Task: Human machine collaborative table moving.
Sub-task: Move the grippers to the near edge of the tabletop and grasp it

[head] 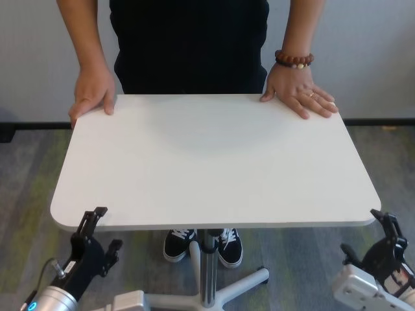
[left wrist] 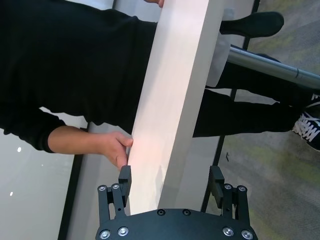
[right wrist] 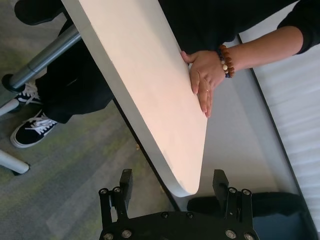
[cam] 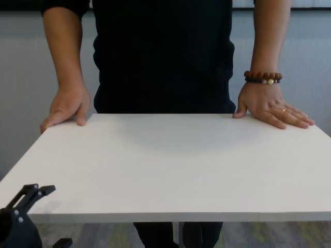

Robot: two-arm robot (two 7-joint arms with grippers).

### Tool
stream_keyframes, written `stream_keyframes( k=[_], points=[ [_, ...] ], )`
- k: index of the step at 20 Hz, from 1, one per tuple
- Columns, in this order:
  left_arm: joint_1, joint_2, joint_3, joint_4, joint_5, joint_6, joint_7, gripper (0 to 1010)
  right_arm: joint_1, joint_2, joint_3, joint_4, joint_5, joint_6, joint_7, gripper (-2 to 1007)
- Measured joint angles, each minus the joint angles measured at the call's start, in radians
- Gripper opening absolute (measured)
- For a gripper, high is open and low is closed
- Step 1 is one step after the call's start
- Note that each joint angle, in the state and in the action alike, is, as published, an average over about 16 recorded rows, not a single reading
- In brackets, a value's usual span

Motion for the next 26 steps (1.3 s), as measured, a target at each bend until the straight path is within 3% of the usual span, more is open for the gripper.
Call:
stream_keyframes(
  k=[10,26],
  points=[
    [-0.042,-0.046,-0.011,0.070,0.029,-0.010,0.008,1000,0.058,-0.031,-0.017,0.040,-0.061,0.025,0.039,1005],
    [-0.079,-0.105,-0.039,0.132,0.060,-0.012,0.006,1000,0.112,-0.083,-0.019,0.116,-0.120,0.008,0.063,1005]
  ],
)
